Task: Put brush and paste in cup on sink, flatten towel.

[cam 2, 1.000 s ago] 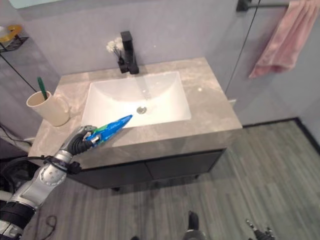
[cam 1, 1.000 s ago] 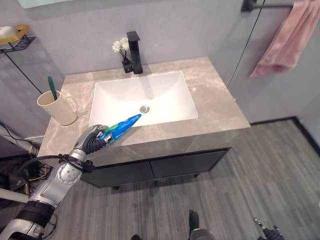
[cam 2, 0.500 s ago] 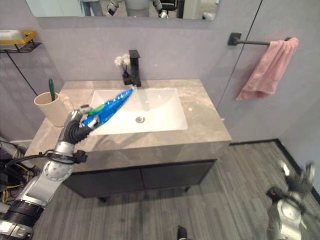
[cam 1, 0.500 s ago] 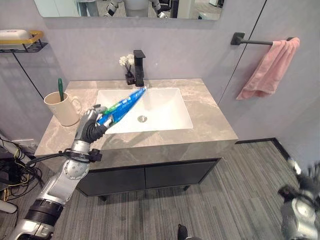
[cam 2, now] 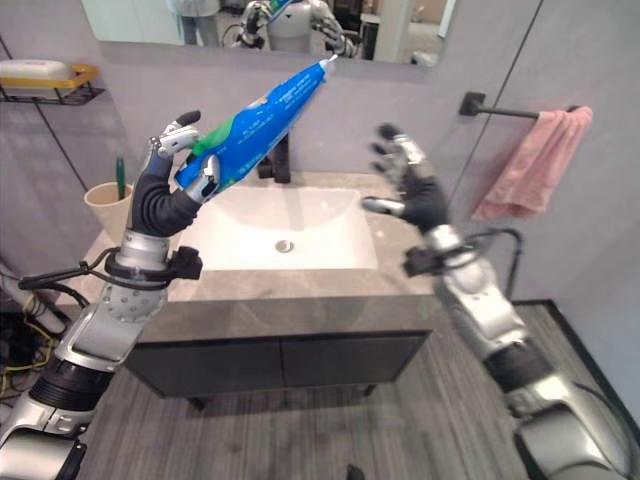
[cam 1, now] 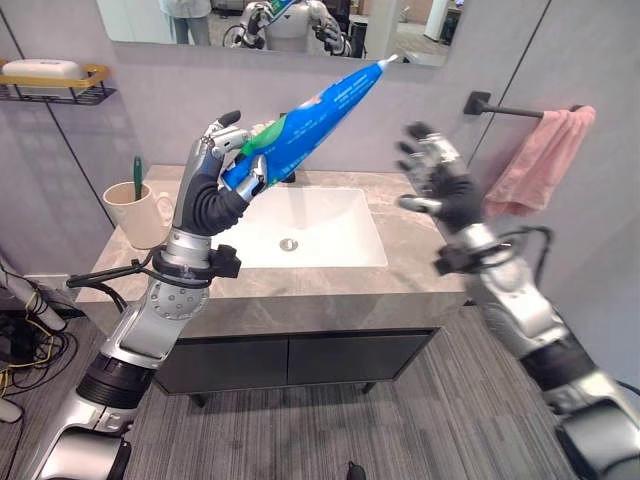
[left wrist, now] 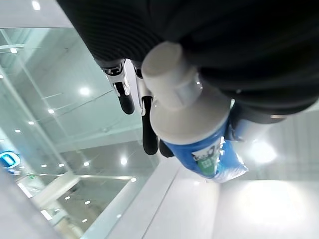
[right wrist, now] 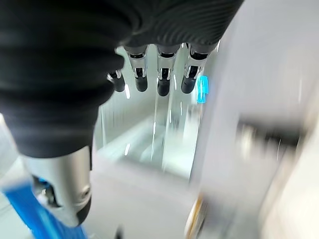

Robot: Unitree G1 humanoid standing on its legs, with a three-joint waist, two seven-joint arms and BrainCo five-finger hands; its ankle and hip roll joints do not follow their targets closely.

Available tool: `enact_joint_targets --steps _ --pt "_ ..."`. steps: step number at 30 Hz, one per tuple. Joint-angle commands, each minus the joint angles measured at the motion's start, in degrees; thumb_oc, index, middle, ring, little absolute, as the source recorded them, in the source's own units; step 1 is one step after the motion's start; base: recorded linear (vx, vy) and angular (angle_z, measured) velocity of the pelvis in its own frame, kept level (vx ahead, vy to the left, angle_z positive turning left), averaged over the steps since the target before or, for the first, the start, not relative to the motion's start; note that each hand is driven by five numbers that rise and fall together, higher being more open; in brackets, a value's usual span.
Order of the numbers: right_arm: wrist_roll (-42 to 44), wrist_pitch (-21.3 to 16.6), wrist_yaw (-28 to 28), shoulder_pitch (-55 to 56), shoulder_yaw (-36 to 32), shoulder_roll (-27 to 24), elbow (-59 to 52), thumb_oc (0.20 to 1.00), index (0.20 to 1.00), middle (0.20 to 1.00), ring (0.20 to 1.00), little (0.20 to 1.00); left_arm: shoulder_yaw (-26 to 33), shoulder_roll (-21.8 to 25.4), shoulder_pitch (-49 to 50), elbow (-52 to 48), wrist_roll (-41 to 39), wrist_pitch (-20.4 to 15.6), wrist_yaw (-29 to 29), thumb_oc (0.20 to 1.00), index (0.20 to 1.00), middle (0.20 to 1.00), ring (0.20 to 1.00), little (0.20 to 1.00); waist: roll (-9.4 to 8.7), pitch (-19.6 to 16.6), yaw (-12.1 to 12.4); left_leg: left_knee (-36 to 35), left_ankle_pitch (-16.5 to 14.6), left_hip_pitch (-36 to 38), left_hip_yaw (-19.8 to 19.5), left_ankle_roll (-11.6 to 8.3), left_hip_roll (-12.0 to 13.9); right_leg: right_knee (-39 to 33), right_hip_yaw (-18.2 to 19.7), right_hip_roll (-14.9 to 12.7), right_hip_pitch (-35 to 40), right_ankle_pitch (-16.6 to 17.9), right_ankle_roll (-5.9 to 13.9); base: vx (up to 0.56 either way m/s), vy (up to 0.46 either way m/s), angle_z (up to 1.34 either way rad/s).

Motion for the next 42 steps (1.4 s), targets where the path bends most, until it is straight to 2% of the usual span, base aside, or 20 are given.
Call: enact_joint_targets --steps 1,2,5,6,8,10,20,22,23,29,34,35,38,40,42 --pt "5.26 -1.94 0.70 -8.88 -0.37 2.63 0.52 1.000 1.000 1.000 1.000 1.000 -0.84 0.48 -6.52 -1.58 -3.14 -1.51 1.59 0.200 0.200 0.200 0.200 0.200 0.72 -0.41 1.49 0.29 0.54 -0.53 -4.57 0.00 1.54 3.11 -0.11 -2.84 3.09 -3.03 4.85 0.00 0.010 0.11" --pt "5.93 -2.05 0.74 -9.88 0.23 6.35 1.46 1.000 1.000 1.000 1.000 1.000 -1.01 0.03 -6.26 -1.88 -3.74 -1.67 1.52 0.200 0.200 0.200 0.200 0.200 0.74 -0.06 2.46 0.29 0.56 -0.91 -5.05 0.03 1.35 3.20 -0.58 -3.07 3.21 -3.04 4.79 0.01 0.012 0.10" --pt "5.56 -2.70 0.67 -10.67 0.07 8.80 0.25 1.000 1.000 1.000 1.000 1.000 -1.20 -0.53 -5.04 -2.60 -3.97 -1.84 1.18 0.200 0.200 0.200 0.200 0.200 0.67 0.16 3.09 0.29 0.51 -1.26 -5.76 0.17 1.10 3.21 -1.43 -3.38 3.52 -3.12 4.81 0.02 0.018 0.13" --pt "6.72 -3.55 0.63 -10.62 -0.93 11.66 -0.05 1.000 1.000 1.000 1.000 1.000 -1.45 -1.38 -3.42 -3.20 -4.76 -2.24 0.37 0.200 0.200 0.200 0.200 0.200 0.60 0.52 4.06 0.29 0.50 -1.66 -6.56 0.28 0.79 3.24 -2.06 -3.57 3.79 -3.16 4.78 0.03 0.022 0.25" --pt "6.71 -3.98 0.48 -10.38 -1.28 12.56 -0.04 1.000 1.000 1.000 1.000 1.000 -1.29 -1.45 -2.71 -3.72 -5.11 -2.21 -0.01 0.200 0.200 0.200 0.200 0.200 0.46 0.63 4.37 0.29 0.51 -1.95 -7.08 0.33 0.61 3.30 -2.55 -3.72 4.01 -3.23 4.78 0.02 0.018 0.22" --pt "8.14 -5.14 0.41 -10.55 -2.52 15.68 -0.97 1.000 1.000 1.000 1.000 1.000 -1.36 -2.01 -0.58 -4.47 -6.59 -2.72 -1.33 0.200 0.200 0.200 0.200 0.200 0.13 1.06 5.56 0.29 0.55 -2.83 -8.36 0.46 0.22 3.39 -3.94 -4.14 4.43 -3.29 4.82 0.01 0.028 0.28" --pt "9.76 -6.87 -1.62 -12.61 -4.02 20.02 -1.45 1.000 1.000 1.000 1.000 1.000 -3.62 -3.03 3.70 -1.70 -10.58 -2.02 -4.81 0.200 0.200 0.200 0.200 0.200 -0.95 1.54 8.74 0.29 0.73 -5.55 -11.95 0.94 -1.38 3.44 -7.55 -5.13 5.05 -3.00 5.10 0.01 0.025 0.24" --pt "10.14 -7.25 -1.77 -12.25 -3.99 21.13 -1.88 0.416 0.416 0.416 0.416 0.416 -4.24 -3.37 4.28 -0.33 -10.98 -1.50 -5.02 0.200 0.200 0.200 0.200 0.200 -1.01 1.80 9.32 0.29 0.73 -5.99 -12.64 1.15 -1.82 3.82 -8.06 -5.41 5.08 -2.98 5.12 0.01 0.041 0.16" --pt "10.12 -7.24 -1.79 -12.22 -3.99 21.14 -1.91 0.203 0.203 0.203 0.203 0.203 -4.26 -3.37 4.27 -0.30 -10.98 -1.52 -5.01 0.200 0.200 0.200 0.200 0.200 -1.02 1.78 9.30 0.29 0.74 -6.00 -12.66 1.16 -1.83 3.84 -8.08 -5.43 5.07 -2.99 5.13 0.01 0.019 0.10" --pt "11.13 -7.37 -1.59 -10.29 -4.00 22.43 -2.40 0.200 0.200 0.200 0.200 0.200 -4.53 -4.09 5.43 0.16 -10.86 -0.97 -4.98 0.200 0.200 0.200 0.200 0.200 -1.22 2.04 9.69 0.29 0.28 -6.03 -12.99 1.74 -2.38 4.43 -8.64 -5.98 5.12 -2.74 5.45 0.02 0.023 0.04" --pt "10.27 -8.01 -2.95 -8.93 -4.23 23.79 -2.25 0.200 0.200 0.200 0.200 0.200 -4.05 -4.70 6.53 0.07 -10.14 -0.64 -3.46 0.200 0.200 0.200 0.200 0.200 -1.14 2.01 9.69 0.29 -1.01 -4.79 -11.99 3.05 -3.32 6.39 -7.57 -7.14 4.62 -2.39 5.92 0.03 0.050 0.00" --pt "9.90 -8.04 -3.38 -8.72 -4.46 24.00 -2.23 0.200 0.200 0.200 0.200 0.200 -3.93 -4.94 6.73 0.04 -10.03 -0.52 -2.97 0.225 0.225 0.225 0.225 0.225 -1.09 2.13 9.63 0.29 -1.19 -4.48 -11.86 3.35 -3.48 6.98 -7.26 -7.38 4.38 -2.14 6.04 0.03 0.074 -0.01" --pt "8.37 -8.79 -5.21 -8.21 -5.42 25.08 -2.06 0.200 0.200 0.200 0.200 0.200 -3.82 -5.37 7.44 -0.05 -9.57 -0.22 -1.55 1.000 1.000 1.000 1.000 1.000 -0.79 2.85 10.07 0.29 -2.06 -2.94 -10.90 4.84 -4.35 10.76 -5.56 -8.84 2.93 -1.65 6.67 0.03 0.109 -0.03" --pt "7.12 -9.03 -6.70 -8.03 -6.03 25.28 -1.74 0.200 0.200 0.200 0.200 0.200 -3.97 -5.28 7.58 0.05 -8.91 0.15 -0.78 1.000 1.000 1.000 1.000 1.000 -0.61 3.55 10.61 1.08 -2.64 -2.33 -10.60 5.59 -5.34 13.50 -4.60 -10.13 1.91 -0.62 7.32 0.02 0.149 -0.16" --pt "6.15 -9.15 -7.83 -7.65 -7.19 24.90 -1.32 0.200 0.200 0.200 0.200 0.200 -3.59 -4.76 8.62 0.05 -8.09 0.27 -0.47 1.000 1.000 1.000 1.000 1.000 -0.43 4.17 11.12 2.25 -3.61 -2.34 -11.30 6.59 -6.57 16.79 -4.08 -11.82 1.24 2.37 8.03 0.03 0.186 -0.12"
